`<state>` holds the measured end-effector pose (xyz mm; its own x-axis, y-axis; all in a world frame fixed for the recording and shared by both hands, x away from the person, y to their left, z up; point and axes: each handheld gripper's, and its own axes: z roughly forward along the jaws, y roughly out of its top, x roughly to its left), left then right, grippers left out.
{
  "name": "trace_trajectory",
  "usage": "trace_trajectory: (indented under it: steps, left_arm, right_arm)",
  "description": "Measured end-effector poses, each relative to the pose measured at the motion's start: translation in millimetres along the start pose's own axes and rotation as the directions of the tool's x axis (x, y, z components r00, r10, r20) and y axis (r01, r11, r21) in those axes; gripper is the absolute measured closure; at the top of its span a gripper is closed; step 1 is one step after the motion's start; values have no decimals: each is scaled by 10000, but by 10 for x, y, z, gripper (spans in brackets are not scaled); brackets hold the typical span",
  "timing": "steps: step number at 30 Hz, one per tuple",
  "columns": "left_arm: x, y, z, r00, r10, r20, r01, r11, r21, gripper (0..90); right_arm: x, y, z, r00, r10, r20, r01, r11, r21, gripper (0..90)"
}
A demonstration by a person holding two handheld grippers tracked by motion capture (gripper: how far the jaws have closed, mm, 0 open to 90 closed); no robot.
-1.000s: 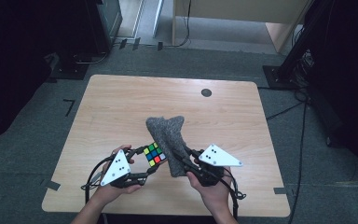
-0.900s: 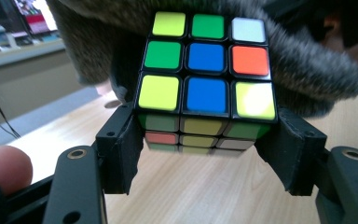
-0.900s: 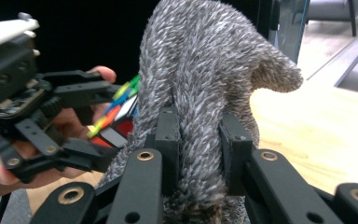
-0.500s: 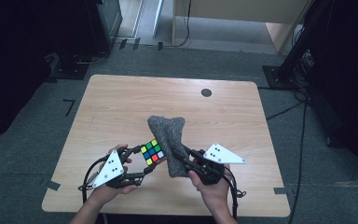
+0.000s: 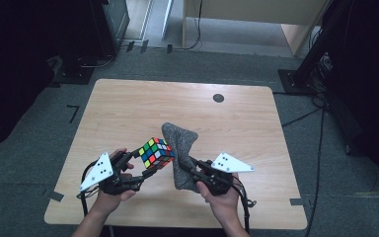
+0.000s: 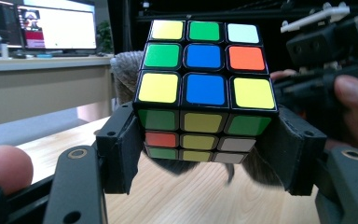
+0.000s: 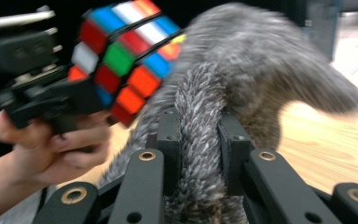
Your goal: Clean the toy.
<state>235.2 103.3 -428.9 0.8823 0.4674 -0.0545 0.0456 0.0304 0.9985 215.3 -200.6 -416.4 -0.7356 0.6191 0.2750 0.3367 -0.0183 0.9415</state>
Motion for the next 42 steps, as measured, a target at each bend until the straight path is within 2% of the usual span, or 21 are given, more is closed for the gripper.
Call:
trace_trajectory:
  steps: [4,8,9,10,11,12,14,16,17,19,22,25,27,29,32,33,35,37,38,40,42]
  left_arm:
    - [-12,6,3,9996,-195,202,198,9997,-154,346]
    - [6,33,-25,9997,-201,107,204,9995,-257,346]
    - [14,40,-36,9998,-186,49,187,9995,-257,346]
    - [28,47,-50,9998,-192,0,192,9994,-275,346]
    - [35,49,-56,9997,-234,-29,233,9992,-318,346]
    - [45,51,-65,9997,-245,-76,242,9991,-346,346]
    - [57,53,-75,9994,-326,-81,322,9987,-405,346]
    - [51,49,-65,9995,-320,-59,317,9988,-371,346]
    - [40,44,-52,9995,-314,-14,314,9989,-340,346]
    - [15,31,-23,9996,-259,55,261,9994,-245,346]
    - [5,24,-9,9996,-269,121,271,9994,-196,346]
    - [14,28,-17,9996,-294,50,295,9993,-221,346]
    - [19,32,-26,9994,-335,16,335,9991,-256,346]
    - [23,36,-32,9994,-346,-17,346,9989,-310,346]
    - [32,37,-43,9994,-333,-5,332,9989,-322,346]
    - [34,36,-45,9994,-352,0,352,9988,-332,346]
    - [30,34,-39,9993,-367,15,367,9988,-336,346]
    - [19,28,-27,9994,-337,54,338,9991,-271,346]
    - [13,24,-17,9995,-314,83,316,9992,-259,346]
    - [5,18,-8,9993,-339,140,343,9991,-250,346]
    - [13,23,-15,9993,-366,96,369,9989,-297,346]
  right_arm:
    - [108,-73,107,9982,-148,-575,161,9996,214,756]
    - [184,-165,247,9907,-376,-1305,501,9943,944,755]
    - [209,-179,271,9894,-510,-1360,663,9916,1108,755]
    - [230,-185,281,9896,-756,-1224,901,9890,1171,755]
    - [237,-175,275,9910,-1026,-855,1126,9862,1217,755]
    - [227,-162,260,9922,-1086,-618,1154,9861,1195,754]
    - [158,-116,179,9975,-679,-191,690,9952,691,755]
    - [89,-80,93,9999,-81,-81,81,10000,-23,755]
    - [79,-71,69,10000,-18,-72,16,9997,-257,755]
    - [110,-68,73,9994,-239,-246,231,9992,-328,753]
    - [205,-116,169,9954,-696,-652,704,9975,97,747]
    - [260,-203,299,9883,-921,-1214,1041,9899,966,743]
    - [291,-250,357,9868,-1107,-1181,1261,9831,1324,742]
    - [315,-259,368,9867,-1279,-1003,1412,9801,1397,743]
    - [291,-172,263,9888,-1472,-237,1486,9860,752,746]
    - [270,-146,227,9906,-1368,-25,1367,9892,528,747]
    - [204,-98,136,9955,-860,408,863,9963,-61,751]
    - [168,-94,100,9982,-533,287,546,9974,-462,751]
    - [179,-100,110,9984,-564,73,567,9974,-444,750]
    - [246,-128,169,9950,-928,-361,920,9955,-232,746]
    - [320,-172,241,9884,-1358,-679,1375,9903,220,743]
